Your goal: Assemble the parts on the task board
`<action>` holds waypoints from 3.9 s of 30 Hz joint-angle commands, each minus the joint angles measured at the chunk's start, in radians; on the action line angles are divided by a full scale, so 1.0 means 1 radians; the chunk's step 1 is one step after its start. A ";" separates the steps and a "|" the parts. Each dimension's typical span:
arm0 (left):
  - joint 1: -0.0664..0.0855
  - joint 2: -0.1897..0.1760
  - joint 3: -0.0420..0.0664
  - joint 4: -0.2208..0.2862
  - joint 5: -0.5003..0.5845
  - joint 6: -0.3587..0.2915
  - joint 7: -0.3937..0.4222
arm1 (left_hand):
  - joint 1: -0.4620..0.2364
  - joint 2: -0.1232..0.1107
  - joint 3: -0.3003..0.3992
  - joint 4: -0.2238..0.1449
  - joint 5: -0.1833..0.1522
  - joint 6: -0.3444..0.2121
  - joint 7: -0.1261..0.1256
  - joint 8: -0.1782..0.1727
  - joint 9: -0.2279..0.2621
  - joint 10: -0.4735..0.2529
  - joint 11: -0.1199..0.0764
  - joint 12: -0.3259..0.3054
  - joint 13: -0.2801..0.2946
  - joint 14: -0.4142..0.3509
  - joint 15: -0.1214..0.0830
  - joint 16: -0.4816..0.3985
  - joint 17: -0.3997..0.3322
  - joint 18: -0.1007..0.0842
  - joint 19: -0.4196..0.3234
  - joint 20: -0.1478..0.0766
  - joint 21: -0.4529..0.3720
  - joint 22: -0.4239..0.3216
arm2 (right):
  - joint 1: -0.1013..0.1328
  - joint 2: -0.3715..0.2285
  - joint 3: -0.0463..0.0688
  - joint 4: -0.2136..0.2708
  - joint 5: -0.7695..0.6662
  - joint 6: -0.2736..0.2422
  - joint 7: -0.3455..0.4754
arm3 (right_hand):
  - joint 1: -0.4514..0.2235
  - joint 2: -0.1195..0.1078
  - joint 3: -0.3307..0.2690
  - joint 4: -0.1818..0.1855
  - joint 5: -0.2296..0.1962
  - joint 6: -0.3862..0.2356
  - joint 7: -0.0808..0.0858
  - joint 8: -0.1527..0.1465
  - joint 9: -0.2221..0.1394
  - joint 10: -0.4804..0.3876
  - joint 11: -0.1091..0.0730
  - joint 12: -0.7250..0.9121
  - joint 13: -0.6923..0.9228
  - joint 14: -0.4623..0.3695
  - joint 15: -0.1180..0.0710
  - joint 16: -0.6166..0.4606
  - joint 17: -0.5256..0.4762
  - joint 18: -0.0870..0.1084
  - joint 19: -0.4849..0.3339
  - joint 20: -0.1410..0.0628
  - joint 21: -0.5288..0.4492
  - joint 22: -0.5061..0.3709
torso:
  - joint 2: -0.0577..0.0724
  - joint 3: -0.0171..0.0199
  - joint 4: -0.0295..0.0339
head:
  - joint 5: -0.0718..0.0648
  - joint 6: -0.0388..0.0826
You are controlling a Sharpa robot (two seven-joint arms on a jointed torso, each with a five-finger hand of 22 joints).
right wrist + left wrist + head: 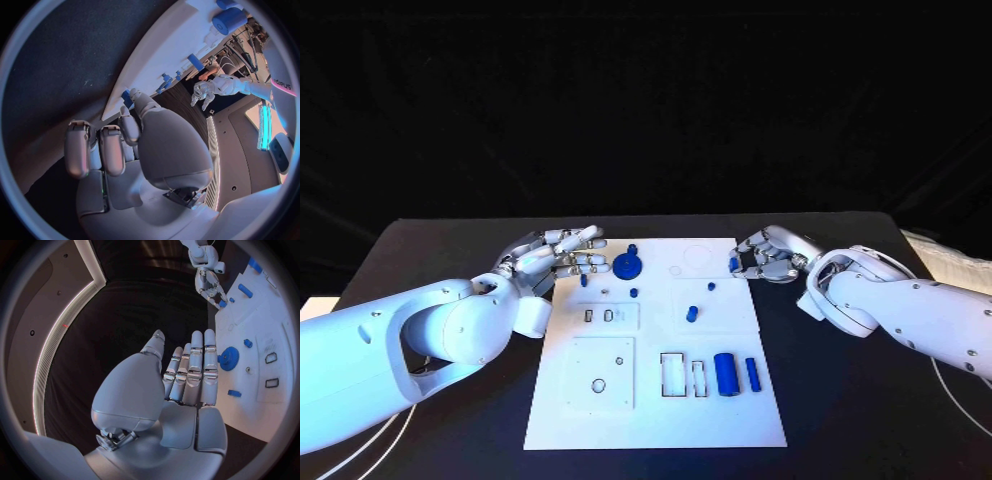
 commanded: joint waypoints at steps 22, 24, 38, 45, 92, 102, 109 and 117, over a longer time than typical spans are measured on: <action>0.000 0.001 0.001 0.001 -0.004 0.018 0.006 | 0.002 0.005 0.002 -0.005 0.002 -0.001 -0.001 0.004 0.001 -0.003 0.000 0.005 0.000 -0.006 -0.001 0.004 0.001 0.009 -0.007 -0.002 0.007 0.002 | -0.002 0.015 0.000 -0.006 -0.036 0.020 -0.029 | -0.014 0.024 0.043 -0.013 -0.054 0.048 -0.011 0.013 0.002 0.011 -0.011 0.012 0.002 0.071 -0.013 0.006 0.108 -0.012 0.012 -0.008 0.009 0.012 | -0.001 -0.0001 -0.0004 | 0.003 -0.012; 0.000 0.001 0.001 0.001 -0.004 0.018 0.006 | 0.002 0.005 0.002 -0.005 0.002 -0.001 -0.001 0.004 0.001 -0.003 0.000 0.005 0.000 -0.006 -0.001 0.004 0.001 0.009 -0.007 -0.002 0.007 0.002 | -0.002 0.016 0.000 -0.006 -0.039 0.020 -0.031 | -0.015 0.023 0.043 -0.014 -0.055 0.048 -0.011 0.013 0.001 0.011 -0.012 0.012 0.002 0.070 -0.013 0.005 0.107 -0.012 0.013 -0.008 0.009 0.012 | -0.001 -0.0003 -0.0005 | 0.003 -0.012; 0.000 0.000 0.001 0.001 -0.004 0.017 0.006 | 0.002 0.005 0.002 -0.006 0.002 -0.002 -0.001 0.004 0.001 -0.003 0.000 0.005 0.000 -0.006 -0.001 0.004 0.002 0.009 -0.008 -0.002 0.007 0.002 | -0.002 0.016 0.000 -0.002 -0.036 -0.021 -0.045 | -0.023 0.054 0.080 -0.021 -0.063 0.104 -0.033 0.035 0.013 0.020 -0.029 0.020 0.008 0.072 -0.026 0.009 0.114 -0.013 0.018 -0.018 0.012 0.020 | -0.002 -0.0002 0.0004 | 0.004 -0.011; 0.000 -0.002 0.001 0.001 -0.004 0.017 0.006 | 0.002 0.005 0.002 -0.006 0.002 -0.002 -0.001 0.004 0.001 -0.003 0.000 0.005 0.000 -0.006 -0.001 0.004 0.002 0.009 -0.008 -0.002 0.007 0.002 | -0.002 0.012 0.001 0.008 -0.023 -0.055 -0.053 | -0.018 0.076 0.115 -0.037 -0.099 0.124 -0.043 0.046 0.022 0.024 -0.038 0.018 0.007 0.073 -0.035 0.010 0.117 -0.014 0.020 -0.028 0.014 0.023 | -0.002 -0.0002 -0.0008 | 0.006 -0.010; 0.001 0.003 0.001 -0.013 0.002 0.009 0.010 | 0.003 0.007 0.002 -0.008 0.002 -0.002 -0.002 0.003 0.001 -0.003 0.000 0.007 0.000 -0.007 -0.001 0.004 0.003 0.009 -0.008 -0.002 0.008 0.002 | -0.039 0.306 -0.017 0.239 -0.356 -0.049 -0.437 | -0.086 0.045 0.129 -0.033 -0.058 0.110 -0.041 0.037 0.029 0.022 -0.037 0.006 0.000 0.070 -0.036 -0.002 0.101 -0.012 0.016 -0.031 0.010 0.015 | -0.020 -0.0156 0.0024 | 0.072 -0.037; 0.001 0.002 0.001 -0.012 0.003 0.010 0.010 | 0.003 0.007 0.002 -0.008 0.002 -0.002 -0.002 0.003 0.001 -0.003 0.000 0.007 0.000 -0.007 -0.001 0.004 0.003 0.009 -0.008 -0.002 0.008 0.002 | -0.049 0.327 -0.019 0.213 -0.355 -0.026 -0.436 | -0.096 0.039 0.127 -0.031 -0.058 0.109 -0.040 0.036 0.029 0.024 -0.036 0.009 0.003 0.071 -0.035 0.000 0.104 -0.013 0.017 -0.031 0.010 0.016 | -0.021 -0.0150 0.0040 | 0.075 -0.046; 0.001 0.001 0.001 -0.010 0.003 0.012 0.008 | 0.003 0.007 0.002 -0.008 0.002 -0.002 -0.002 0.003 0.001 -0.003 0.000 0.007 0.000 -0.007 -0.001 0.004 0.003 0.009 -0.008 -0.002 0.008 0.002 | -0.058 0.336 -0.020 0.204 -0.352 -0.004 -0.436 | -0.103 0.034 0.126 -0.030 -0.059 0.108 -0.040 0.035 0.030 0.024 -0.036 0.008 0.003 0.071 -0.035 -0.001 0.102 -0.012 0.015 -0.031 0.009 0.014 | -0.020 -0.0150 0.0025 | 0.079 -0.051; 0.001 0.002 0.001 -0.010 0.003 0.013 0.007 | 0.003 0.007 0.002 -0.008 0.002 -0.002 -0.002 0.003 0.001 -0.003 0.000 0.007 0.000 -0.007 -0.001 0.004 0.003 0.009 -0.008 -0.002 0.008 0.002 | -0.061 0.341 -0.020 0.199 -0.352 0.017 -0.439 | -0.110 0.028 0.124 -0.028 -0.059 0.107 -0.039 0.033 0.030 0.022 -0.035 0.005 0.001 0.070 -0.034 -0.003 0.100 -0.011 0.013 -0.030 0.007 0.010 | -0.021 -0.0149 0.0020 | 0.081 -0.059</action>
